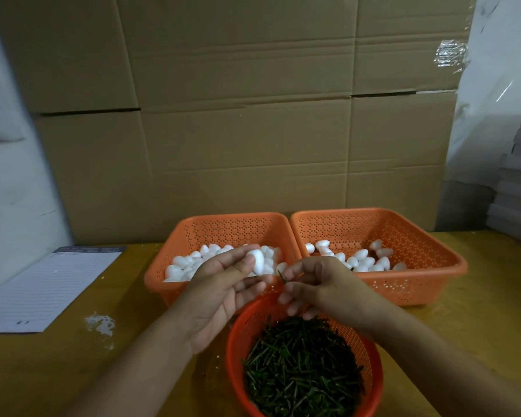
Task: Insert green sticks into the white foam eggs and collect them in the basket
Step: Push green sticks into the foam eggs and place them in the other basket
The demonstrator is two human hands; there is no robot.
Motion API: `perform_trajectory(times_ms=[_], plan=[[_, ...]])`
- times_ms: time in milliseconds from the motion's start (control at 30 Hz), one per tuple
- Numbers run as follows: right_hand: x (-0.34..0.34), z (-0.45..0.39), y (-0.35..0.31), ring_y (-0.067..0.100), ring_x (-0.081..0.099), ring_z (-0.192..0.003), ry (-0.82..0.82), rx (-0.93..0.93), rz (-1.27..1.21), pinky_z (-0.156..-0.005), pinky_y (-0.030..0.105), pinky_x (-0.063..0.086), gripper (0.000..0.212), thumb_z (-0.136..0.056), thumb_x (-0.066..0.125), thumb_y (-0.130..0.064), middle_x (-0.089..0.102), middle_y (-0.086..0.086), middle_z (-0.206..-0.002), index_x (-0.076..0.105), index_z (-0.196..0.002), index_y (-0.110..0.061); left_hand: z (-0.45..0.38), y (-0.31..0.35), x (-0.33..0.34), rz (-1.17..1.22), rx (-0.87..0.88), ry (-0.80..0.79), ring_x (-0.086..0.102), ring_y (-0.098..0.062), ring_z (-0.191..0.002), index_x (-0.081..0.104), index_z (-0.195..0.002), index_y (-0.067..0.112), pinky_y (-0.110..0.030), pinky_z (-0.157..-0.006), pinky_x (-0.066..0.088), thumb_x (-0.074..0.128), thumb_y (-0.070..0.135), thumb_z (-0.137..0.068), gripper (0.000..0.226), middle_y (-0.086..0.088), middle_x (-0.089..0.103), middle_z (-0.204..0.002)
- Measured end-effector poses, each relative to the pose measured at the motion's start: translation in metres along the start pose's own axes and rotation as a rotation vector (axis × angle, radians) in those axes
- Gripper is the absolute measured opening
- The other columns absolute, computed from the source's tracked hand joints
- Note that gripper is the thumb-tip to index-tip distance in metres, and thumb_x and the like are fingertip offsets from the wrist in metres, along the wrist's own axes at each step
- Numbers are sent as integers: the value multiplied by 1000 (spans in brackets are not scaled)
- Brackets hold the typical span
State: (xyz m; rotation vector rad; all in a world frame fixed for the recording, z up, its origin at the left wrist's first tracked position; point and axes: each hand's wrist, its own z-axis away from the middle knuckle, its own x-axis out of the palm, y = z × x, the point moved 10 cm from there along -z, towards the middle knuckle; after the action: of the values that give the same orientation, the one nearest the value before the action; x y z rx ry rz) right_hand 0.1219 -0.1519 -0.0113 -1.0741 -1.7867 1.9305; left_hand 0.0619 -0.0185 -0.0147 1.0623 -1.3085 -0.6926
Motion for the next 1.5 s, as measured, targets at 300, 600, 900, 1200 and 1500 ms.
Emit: perform_trajectory(times_ms=[300, 600, 900, 1200, 1500], plan=[[-3, 1, -1, 18, 73, -72, 22, 11, 27, -58, 21, 52, 9, -97, 62, -10, 77, 7, -88, 61, -105, -5, -2, 10, -3, 33, 31, 18, 74, -22, -89, 64, -122, 8, -24, -64, 59, 75, 18, -77, 47, -13, 75, -100], [-2, -1, 1, 18, 73, -71, 22, 12, 49, -56, 22, 52, 7, -97, 62, -9, 78, 6, -86, 61, -103, -6, -5, 15, -14, 83, 13, 52, 74, -22, -86, 66, -118, 10, -25, -63, 59, 75, 16, -81, 39, -12, 74, -99], [-2, 2, -2, 17, 71, -69, 26, 11, 68, -54, 20, 49, 8, -97, 61, -8, 78, 7, -88, 61, -104, -4, -4, 14, -16, 3, 12, 56, 70, -11, -76, 71, -118, 16, -24, -58, 56, 75, 10, -74, 45, -2, 72, -86], [-1, 2, -2, 13, 70, -66, 18, 15, 80, -53, 19, 49, 10, -97, 61, -8, 77, 7, -88, 61, -106, -3, 0, 21, -9, -151, 77, 35, 69, -14, -74, 78, -104, 22, -22, -66, 57, 79, 9, -68, 39, -7, 71, -86], [0, 2, -1, 14, 70, -67, 16, 15, 76, -53, 19, 49, 11, -97, 62, -8, 77, 7, -88, 61, -106, -3, 0, 22, -7, -186, 66, 73, 54, -5, -59, 78, -83, 23, -19, -52, 49, 76, 50, -72, 28, 4, 58, -72]])
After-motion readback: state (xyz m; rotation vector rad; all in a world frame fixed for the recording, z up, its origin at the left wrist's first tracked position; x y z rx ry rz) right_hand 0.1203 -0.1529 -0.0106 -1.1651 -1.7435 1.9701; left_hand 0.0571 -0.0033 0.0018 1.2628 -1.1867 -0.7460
